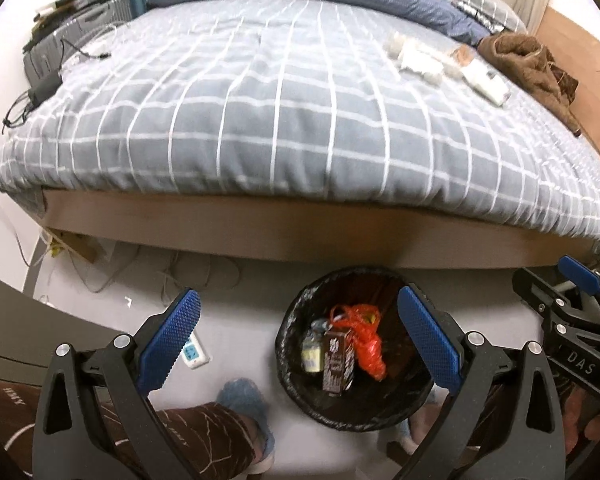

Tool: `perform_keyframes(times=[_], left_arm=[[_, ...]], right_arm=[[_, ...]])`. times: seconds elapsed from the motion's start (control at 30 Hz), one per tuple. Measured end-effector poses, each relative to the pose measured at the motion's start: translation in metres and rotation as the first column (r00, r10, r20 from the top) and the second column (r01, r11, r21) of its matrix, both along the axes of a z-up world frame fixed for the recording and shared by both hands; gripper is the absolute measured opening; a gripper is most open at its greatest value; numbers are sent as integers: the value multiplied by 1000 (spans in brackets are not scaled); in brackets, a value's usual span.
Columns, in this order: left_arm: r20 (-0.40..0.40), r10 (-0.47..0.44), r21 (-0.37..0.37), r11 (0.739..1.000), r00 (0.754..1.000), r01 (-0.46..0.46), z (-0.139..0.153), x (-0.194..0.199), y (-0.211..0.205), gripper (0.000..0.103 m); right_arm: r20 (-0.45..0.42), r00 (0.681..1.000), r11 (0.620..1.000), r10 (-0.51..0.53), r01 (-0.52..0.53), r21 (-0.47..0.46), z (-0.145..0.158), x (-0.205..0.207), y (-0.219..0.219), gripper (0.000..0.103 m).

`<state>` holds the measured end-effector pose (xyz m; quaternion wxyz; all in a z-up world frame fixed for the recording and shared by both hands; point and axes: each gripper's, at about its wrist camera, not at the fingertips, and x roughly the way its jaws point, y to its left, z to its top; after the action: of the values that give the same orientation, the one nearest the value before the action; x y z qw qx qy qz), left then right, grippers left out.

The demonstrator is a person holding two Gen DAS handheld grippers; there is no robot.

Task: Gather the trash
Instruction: 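Move both grippers back up over the bed toward the white items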

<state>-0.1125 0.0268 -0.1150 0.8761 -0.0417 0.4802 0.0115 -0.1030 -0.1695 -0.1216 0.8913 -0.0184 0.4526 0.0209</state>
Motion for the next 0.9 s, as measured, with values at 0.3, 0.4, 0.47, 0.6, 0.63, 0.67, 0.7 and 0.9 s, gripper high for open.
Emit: perform_keyframes(times=[0.3, 0.4, 0.47, 0.6, 0.63, 0.67, 0.7, 0.9], left_arm=[[76, -49, 4, 999, 996, 49, 26, 14, -27, 97], [96, -68, 18, 998, 993, 66, 34, 20, -38, 97], [105, -73, 17, 997, 992, 72, 39, 24, -44, 97], [126, -87, 12, 996, 988, 86, 49, 35, -55, 97], [130, -90, 12, 996, 987, 89, 51, 38, -58, 97], [134, -93, 14, 996, 987, 92, 53, 43, -61, 97], [136, -95, 15, 996, 986, 93, 54, 47, -63, 97], [155, -103, 14, 995, 983, 102, 65, 76, -75, 97]], right_arm=[[166, 985, 997, -48, 58, -56, 37, -4, -24, 95], [194, 979, 996, -63, 74, -46, 45, -2, -31, 95], [213, 974, 995, -74, 86, -45, 51, 0, -37, 95], [248, 964, 992, -97, 112, -49, 62, 10, -49, 95], [251, 963, 992, -101, 116, -47, 64, 12, -52, 95], [254, 961, 991, -109, 123, -42, 66, 16, -56, 95], [257, 960, 991, -115, 129, -41, 67, 20, -59, 95], [275, 952, 986, -138, 159, -57, 72, 55, -77, 95]])
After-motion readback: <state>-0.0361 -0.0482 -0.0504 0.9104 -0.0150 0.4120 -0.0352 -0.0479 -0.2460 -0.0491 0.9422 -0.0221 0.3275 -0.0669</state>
